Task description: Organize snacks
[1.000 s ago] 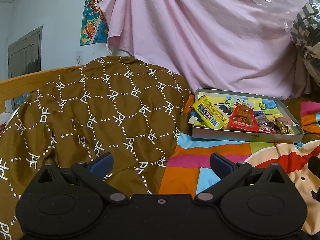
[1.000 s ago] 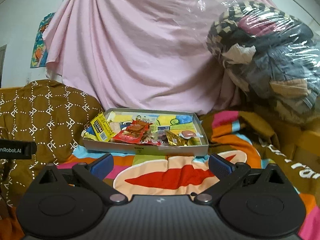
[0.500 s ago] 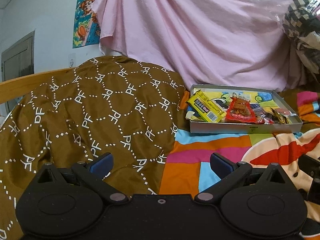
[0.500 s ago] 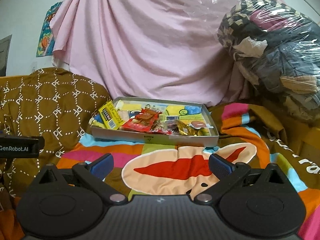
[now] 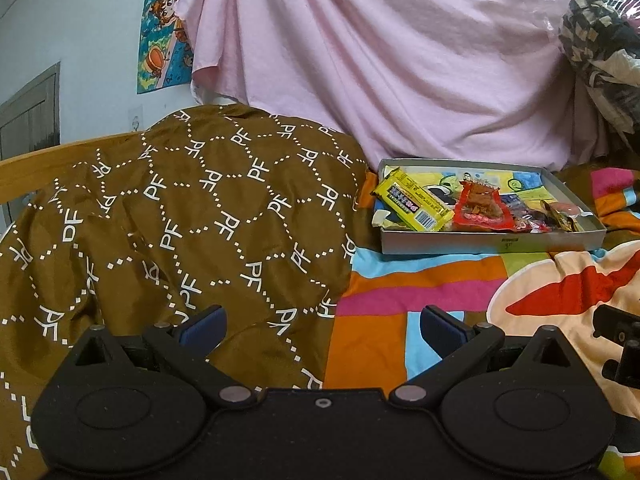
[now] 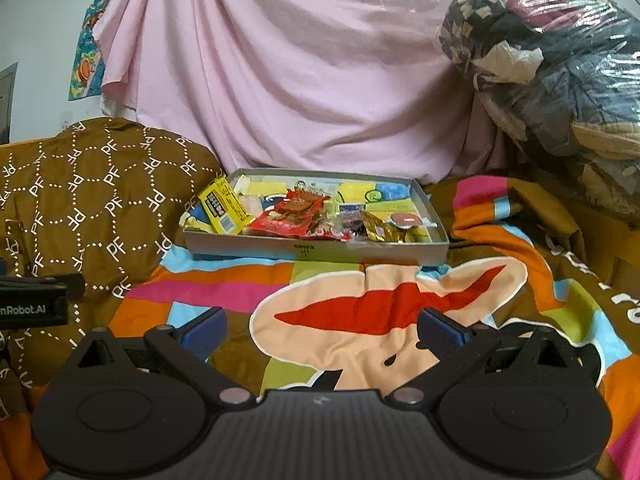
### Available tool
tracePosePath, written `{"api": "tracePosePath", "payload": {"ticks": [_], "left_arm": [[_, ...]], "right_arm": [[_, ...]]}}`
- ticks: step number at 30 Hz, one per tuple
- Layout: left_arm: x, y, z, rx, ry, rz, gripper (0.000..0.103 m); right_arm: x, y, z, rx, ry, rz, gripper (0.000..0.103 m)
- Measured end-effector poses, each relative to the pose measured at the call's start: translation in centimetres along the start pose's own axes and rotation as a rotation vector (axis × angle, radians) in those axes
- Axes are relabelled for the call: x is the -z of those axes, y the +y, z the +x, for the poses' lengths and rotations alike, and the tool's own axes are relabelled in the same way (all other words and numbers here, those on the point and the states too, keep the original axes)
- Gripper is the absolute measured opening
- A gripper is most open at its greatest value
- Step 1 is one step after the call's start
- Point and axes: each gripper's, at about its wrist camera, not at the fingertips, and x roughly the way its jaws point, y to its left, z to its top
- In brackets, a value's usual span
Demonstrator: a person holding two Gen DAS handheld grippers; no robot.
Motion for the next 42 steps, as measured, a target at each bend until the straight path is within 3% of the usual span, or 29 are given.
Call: {"api": "tracePosePath", "payload": {"ticks": [42], "left_arm": [[0.34,-0.26,-0.24,-0.014,-0.004,0.04,0.102]], "right_arm": [[0.02,-0.09,0.17,0.009,0.011,0.001,0.103]]}}
